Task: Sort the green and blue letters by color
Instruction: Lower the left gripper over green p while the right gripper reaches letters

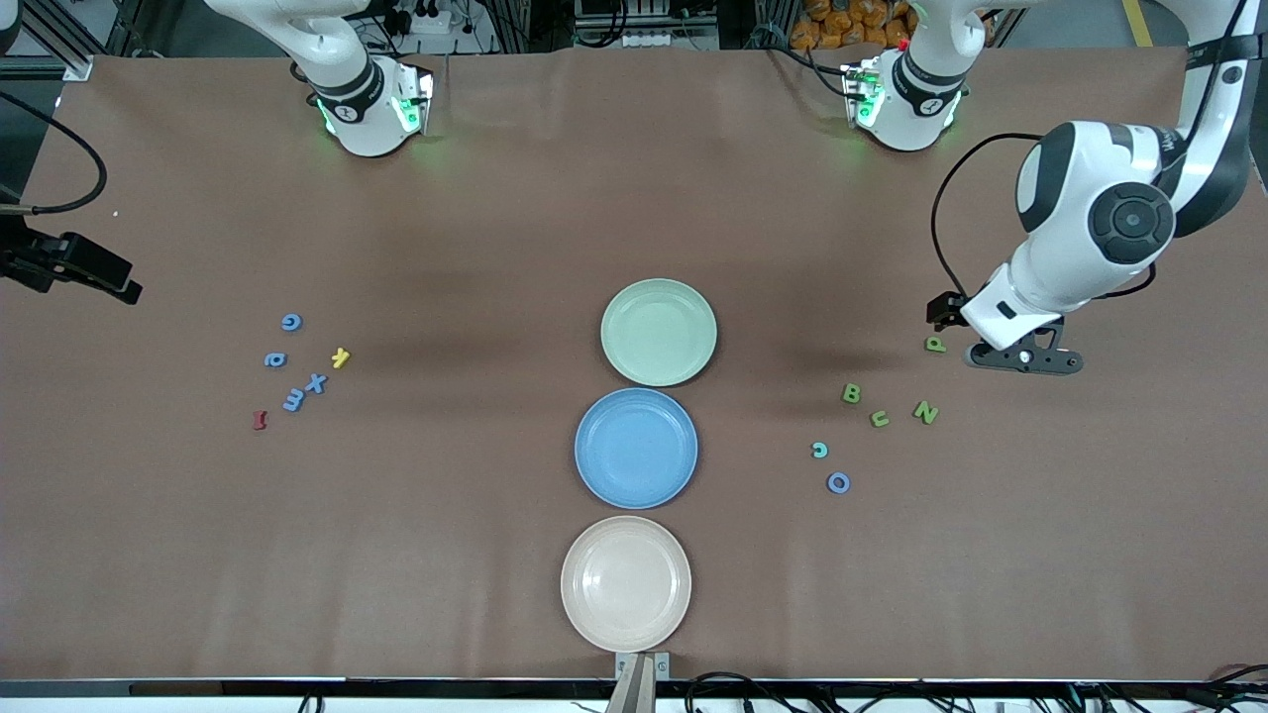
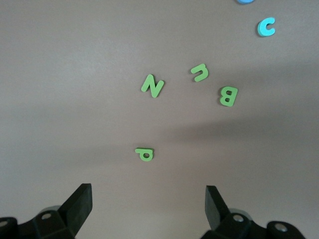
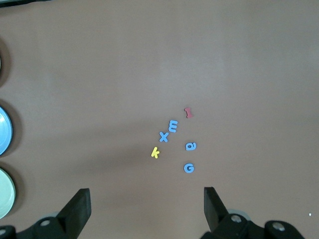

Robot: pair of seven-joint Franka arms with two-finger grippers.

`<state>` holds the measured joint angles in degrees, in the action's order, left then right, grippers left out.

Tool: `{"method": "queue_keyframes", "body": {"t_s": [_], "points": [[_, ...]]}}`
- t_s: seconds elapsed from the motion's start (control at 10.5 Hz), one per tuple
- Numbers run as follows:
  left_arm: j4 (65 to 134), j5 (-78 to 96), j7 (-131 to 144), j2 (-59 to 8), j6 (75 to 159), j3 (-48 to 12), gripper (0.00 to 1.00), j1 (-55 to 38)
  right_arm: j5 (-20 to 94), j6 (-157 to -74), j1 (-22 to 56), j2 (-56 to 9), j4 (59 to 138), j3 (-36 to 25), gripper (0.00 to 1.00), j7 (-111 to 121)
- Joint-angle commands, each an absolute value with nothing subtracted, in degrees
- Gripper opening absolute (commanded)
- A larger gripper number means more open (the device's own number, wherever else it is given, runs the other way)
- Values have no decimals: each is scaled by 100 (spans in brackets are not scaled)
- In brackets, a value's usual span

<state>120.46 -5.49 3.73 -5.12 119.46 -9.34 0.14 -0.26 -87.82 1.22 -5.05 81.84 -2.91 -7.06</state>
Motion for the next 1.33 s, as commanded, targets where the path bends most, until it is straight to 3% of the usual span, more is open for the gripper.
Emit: {"method": "queue_keyframes", "body": {"t_s": [0.0,0.29,0.57,0.86,1.24], "points": [[12637,-677,413,-387,12575,-976,100,53,105,-8721,-519,-1079,8053,-308,100,-88],[12814,-677,518,-930,13339,-967,100,167,114,-8736,-510,-1274,7928,-299,100,-114],[13190,-712,527,-1054,14120,-958,100,385,106,-8963,-510,-1309,7997,-299,100,-114],[13797,-896,134,-1046,15063,-976,100,817,97,-9613,-518,-1345,8514,-299,100,-158],[14106,-923,105,-1081,15231,-976,100,888,105,-10527,-518,-1397,9349,-299,100,-396]]}}
